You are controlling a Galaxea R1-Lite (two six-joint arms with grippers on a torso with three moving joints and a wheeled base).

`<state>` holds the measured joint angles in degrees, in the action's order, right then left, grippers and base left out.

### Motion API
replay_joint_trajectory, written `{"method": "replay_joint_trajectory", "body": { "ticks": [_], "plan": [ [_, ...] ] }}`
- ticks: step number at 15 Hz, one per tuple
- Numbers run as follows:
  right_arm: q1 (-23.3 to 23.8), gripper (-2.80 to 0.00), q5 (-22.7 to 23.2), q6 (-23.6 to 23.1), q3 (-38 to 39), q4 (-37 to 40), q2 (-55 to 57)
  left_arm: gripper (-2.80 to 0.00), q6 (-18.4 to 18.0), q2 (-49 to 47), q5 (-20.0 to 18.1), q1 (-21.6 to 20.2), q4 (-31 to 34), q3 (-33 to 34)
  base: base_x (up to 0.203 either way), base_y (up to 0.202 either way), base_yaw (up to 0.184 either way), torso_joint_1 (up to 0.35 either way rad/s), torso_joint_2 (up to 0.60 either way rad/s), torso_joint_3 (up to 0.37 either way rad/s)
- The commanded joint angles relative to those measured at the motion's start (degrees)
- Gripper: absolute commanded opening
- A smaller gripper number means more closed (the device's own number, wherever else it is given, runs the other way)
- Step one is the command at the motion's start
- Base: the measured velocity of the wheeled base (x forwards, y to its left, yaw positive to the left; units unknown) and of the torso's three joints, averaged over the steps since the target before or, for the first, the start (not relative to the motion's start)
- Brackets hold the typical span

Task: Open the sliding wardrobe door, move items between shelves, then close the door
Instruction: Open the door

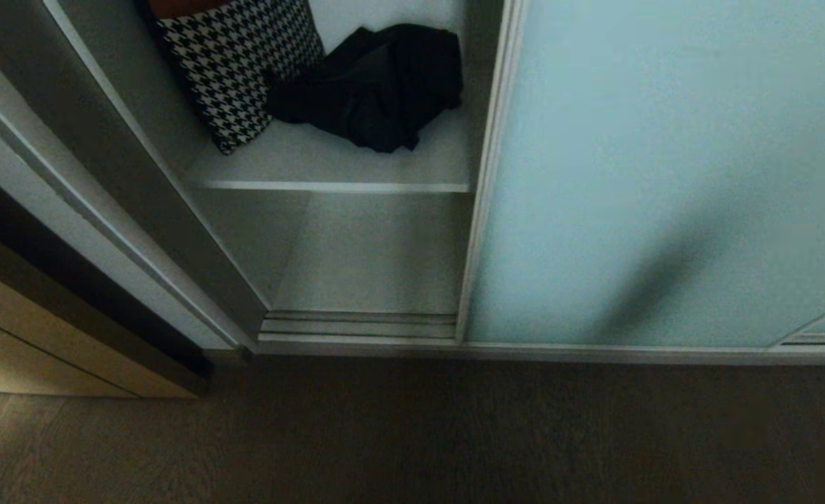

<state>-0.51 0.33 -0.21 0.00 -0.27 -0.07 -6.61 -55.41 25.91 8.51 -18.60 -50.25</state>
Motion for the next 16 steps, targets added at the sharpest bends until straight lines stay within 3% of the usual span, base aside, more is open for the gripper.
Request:
{"method": "replay_joint_trajectory", "body": {
  "ticks": [1, 4, 7, 8, 12, 13, 16],
  "plan": [
    [0.0, -2.8, 0.0, -0.1, 0.0, 0.0, -0.2, -2.8, 0.0, 12.7, 0.5, -5.9, -0.2, 9.5, 0.0, 0.0, 0.0, 0.0, 0.0, 0.0],
    [0.0, -2.8, 0.0, 0.0, 0.0, 0.0, -0.2, -2.8, -0.3, 23.9, 0.8, -10.3, -0.1, 19.3, 0.0, 0.0, 0.0, 0.0, 0.0, 0.0],
    [0.0, -2.8, 0.0, 0.0, 0.0, 0.0, -0.2, -2.8, -0.6, 33.5, 0.0, -12.1, -0.1, 31.9, 0.0, 0.0, 0.0, 0.0, 0.0, 0.0],
    [0.0, -2.8, 0.0, 0.0, 0.0, 0.0, -0.2, -2.8, -0.6, 37.0, -1.7, -12.3, 0.2, 35.0, 0.0, 0.0, 0.0, 0.0, 0.0, 0.0],
    [0.0, -2.8, 0.0, 0.0, 0.0, 0.0, -0.2, -2.8, 0.2, 41.3, -16.1, -12.0, -1.9, 48.9, 0.0, 0.0, 0.0, 0.0, 0.0, 0.0],
    [0.0, -2.8, 0.0, -0.1, 0.0, 0.0, -0.2, -2.8, 0.6, 43.6, -19.5, -11.3, 1.0, 50.3, 0.0, 0.0, 0.0, 0.0, 0.0, 0.0],
    [0.0, -2.8, 0.0, 0.0, 0.0, 0.0, -0.2, -2.8, 1.2, 54.0, -23.9, -10.3, 14.8, 50.1, 0.0, 0.0, 0.0, 0.0, 0.0, 0.0]
  ]
}}
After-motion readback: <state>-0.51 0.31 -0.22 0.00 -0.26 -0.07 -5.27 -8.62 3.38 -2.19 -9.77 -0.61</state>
